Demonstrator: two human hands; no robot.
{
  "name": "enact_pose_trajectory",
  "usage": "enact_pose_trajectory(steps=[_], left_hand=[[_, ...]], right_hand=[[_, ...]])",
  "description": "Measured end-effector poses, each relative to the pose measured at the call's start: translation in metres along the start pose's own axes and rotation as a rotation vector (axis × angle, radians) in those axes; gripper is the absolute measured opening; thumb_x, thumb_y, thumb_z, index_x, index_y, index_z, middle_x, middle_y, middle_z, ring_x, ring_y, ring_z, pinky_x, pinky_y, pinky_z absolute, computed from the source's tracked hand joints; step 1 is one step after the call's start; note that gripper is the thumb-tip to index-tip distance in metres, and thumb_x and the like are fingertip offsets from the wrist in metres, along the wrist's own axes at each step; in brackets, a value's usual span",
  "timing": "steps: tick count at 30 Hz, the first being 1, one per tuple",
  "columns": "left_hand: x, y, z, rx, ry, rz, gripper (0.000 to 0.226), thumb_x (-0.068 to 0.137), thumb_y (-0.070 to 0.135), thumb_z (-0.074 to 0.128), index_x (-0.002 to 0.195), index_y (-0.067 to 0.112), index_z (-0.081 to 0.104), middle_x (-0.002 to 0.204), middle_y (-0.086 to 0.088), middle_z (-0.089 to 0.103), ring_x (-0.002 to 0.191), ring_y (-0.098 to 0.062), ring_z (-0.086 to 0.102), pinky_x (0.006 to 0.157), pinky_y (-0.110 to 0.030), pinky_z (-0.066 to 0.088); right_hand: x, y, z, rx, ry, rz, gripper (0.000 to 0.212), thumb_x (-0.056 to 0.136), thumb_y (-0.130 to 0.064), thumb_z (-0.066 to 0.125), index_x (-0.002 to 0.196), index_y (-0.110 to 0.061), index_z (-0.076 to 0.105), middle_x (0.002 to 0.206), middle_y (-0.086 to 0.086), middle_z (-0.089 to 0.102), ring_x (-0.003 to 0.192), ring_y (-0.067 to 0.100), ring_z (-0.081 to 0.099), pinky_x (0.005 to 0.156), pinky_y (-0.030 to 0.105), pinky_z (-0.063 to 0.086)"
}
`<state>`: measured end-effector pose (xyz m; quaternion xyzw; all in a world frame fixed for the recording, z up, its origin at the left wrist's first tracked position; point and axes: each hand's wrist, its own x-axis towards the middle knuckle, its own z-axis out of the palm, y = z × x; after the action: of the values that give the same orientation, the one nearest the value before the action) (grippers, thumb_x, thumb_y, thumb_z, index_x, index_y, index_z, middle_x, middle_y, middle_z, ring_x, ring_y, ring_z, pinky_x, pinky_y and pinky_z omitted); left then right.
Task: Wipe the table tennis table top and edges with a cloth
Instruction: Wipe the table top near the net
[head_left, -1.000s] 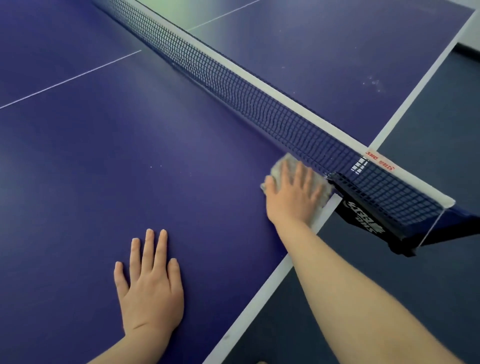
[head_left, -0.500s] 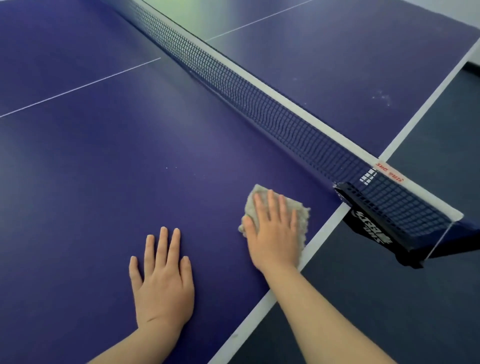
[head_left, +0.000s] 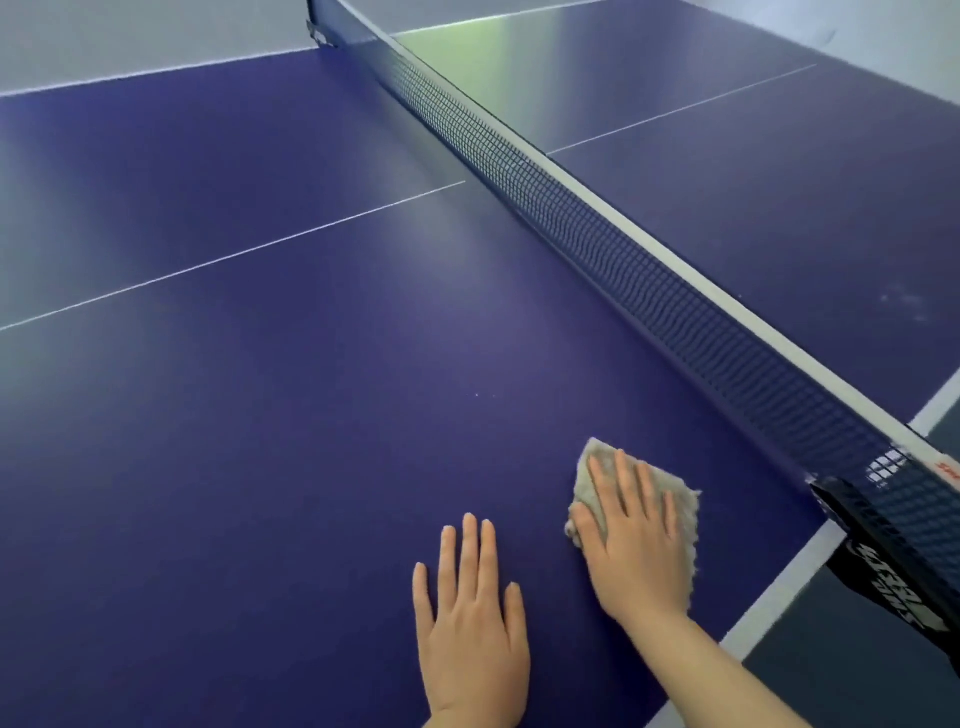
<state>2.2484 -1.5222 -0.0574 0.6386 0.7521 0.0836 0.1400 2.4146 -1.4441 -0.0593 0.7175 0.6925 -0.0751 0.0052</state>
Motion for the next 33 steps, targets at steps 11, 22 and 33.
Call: enact_pose_trajectory(steps=[11,22,33], left_hand=[[0.098,-0.198,-0.082,0.102,0.032,-0.118,0.061,0.096,0.051,0.003,0.154,0.032,-0.002,0.161,0.011,-0.004,0.148,-0.011,-0.011,0.121,-0.036,-0.003],[0.106,-0.212,-0.075,0.088,0.109,-0.265,0.061,0.098,0.045,0.013,0.155,0.023,0.016,0.161,0.002,0.014,0.150,-0.019,0.008,0.119,-0.046,0.010],[0.114,-0.205,-0.069,0.124,0.096,-0.262,0.062,0.096,0.043,0.019,0.154,0.022,0.022,0.160,-0.001,0.023,0.148,-0.024,0.017,0.114,-0.050,0.012]], right_hand=[[0.007,-0.155,0.008,-0.048,0.026,-0.490,0.057,0.103,-0.054,0.021,0.155,-0.033,0.027,0.162,-0.005,0.027,0.149,0.019,0.026,0.114,0.045,0.019],[0.042,-0.275,0.009,0.005,-0.026,-0.580,0.058,0.103,-0.052,0.014,0.156,-0.030,0.027,0.163,-0.002,0.022,0.151,0.022,0.017,0.120,0.044,0.006],[0.097,-0.216,0.003,-0.024,0.047,-0.154,0.064,0.099,-0.055,-0.001,0.158,-0.029,0.003,0.166,0.001,0.011,0.153,0.022,0.005,0.122,0.044,0.002]])
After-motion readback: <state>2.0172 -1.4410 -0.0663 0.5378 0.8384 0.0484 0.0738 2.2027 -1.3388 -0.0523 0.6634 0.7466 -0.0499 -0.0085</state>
